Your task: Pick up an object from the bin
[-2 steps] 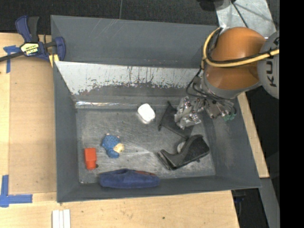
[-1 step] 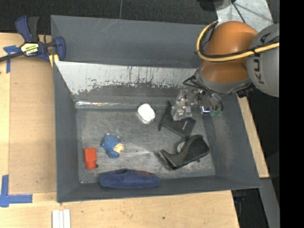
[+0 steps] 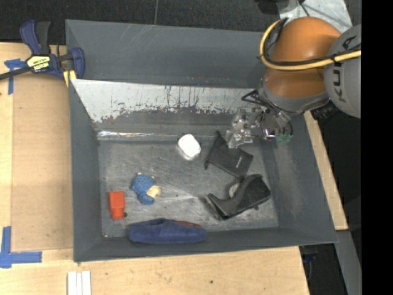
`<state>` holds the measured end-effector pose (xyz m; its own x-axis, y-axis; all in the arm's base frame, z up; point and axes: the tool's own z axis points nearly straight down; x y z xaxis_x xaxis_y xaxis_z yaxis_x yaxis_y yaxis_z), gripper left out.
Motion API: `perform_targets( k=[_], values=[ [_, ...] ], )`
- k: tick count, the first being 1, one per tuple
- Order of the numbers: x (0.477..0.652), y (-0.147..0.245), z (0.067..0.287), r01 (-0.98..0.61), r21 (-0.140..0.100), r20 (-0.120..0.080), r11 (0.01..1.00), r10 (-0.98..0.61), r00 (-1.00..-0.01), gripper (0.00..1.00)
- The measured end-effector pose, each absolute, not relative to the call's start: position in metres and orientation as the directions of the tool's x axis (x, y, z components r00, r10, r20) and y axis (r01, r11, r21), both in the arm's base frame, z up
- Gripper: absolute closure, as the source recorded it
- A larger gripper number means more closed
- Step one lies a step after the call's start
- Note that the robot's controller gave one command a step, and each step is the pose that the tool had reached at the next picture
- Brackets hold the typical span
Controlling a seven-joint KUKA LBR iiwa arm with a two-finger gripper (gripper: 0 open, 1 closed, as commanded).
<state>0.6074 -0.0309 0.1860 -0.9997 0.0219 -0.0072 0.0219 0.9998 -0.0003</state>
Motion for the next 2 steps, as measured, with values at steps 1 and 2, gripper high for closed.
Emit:
perform_targets(
  k=[1, 2],
  values=[
    [0.605, -0.111, 0.185, 0.265, -0.002, -0.007, 0.964, 0.265, -0.964, 1.0],
    [0.628, -0.081, 0.187, 0.5, 0.003, -0.005, 0.866, 0.5, -0.866, 1.0]
  ],
)
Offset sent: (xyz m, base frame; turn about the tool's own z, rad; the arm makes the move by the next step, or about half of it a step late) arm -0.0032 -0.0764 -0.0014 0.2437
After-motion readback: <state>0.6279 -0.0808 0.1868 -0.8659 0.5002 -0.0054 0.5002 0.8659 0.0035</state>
